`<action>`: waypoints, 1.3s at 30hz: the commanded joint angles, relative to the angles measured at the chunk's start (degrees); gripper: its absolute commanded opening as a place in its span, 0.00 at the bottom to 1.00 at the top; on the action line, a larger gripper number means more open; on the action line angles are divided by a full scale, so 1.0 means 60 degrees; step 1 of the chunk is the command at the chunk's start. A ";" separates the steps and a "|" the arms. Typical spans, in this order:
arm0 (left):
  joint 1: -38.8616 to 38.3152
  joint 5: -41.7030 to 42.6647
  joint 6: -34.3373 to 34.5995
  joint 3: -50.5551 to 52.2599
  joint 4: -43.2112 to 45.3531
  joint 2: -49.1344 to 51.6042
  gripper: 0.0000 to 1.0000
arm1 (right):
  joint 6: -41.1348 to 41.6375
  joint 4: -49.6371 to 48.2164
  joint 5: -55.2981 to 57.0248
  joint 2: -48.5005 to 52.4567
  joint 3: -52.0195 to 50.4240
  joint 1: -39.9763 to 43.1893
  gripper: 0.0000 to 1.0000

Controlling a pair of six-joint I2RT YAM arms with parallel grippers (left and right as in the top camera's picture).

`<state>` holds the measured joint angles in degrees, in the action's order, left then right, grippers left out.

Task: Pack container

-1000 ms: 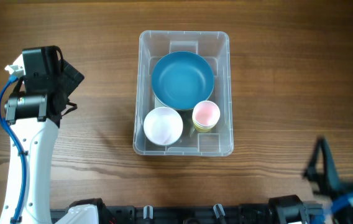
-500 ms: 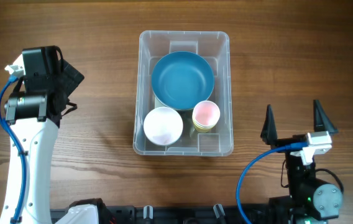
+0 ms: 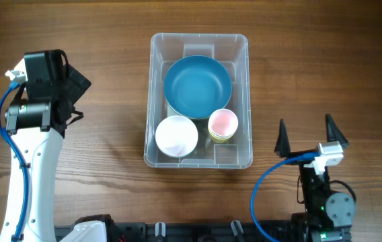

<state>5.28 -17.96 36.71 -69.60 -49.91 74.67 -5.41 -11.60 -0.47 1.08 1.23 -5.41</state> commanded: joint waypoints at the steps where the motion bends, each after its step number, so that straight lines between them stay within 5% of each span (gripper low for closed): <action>1: 0.0051 -0.0055 -0.0044 -0.0062 -0.0004 -0.0055 1.00 | 0.0127 0.0441 -0.0266 -0.0149 -0.0157 0.0058 1.00; 11: 0.0051 -0.0055 -0.0044 -0.0062 -0.0004 -0.0055 1.00 | -0.1053 0.1523 -0.0721 -0.0149 -0.0157 0.0058 0.99; 39: 0.0051 -0.0055 -0.0044 -0.0062 -0.0004 -0.0055 1.00 | -0.1075 0.1876 -0.0076 -0.0135 -0.0157 0.0058 1.00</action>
<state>5.28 -17.96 36.71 -69.60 -49.91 74.67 -10.85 -0.34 -2.31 0.99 0.34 -5.41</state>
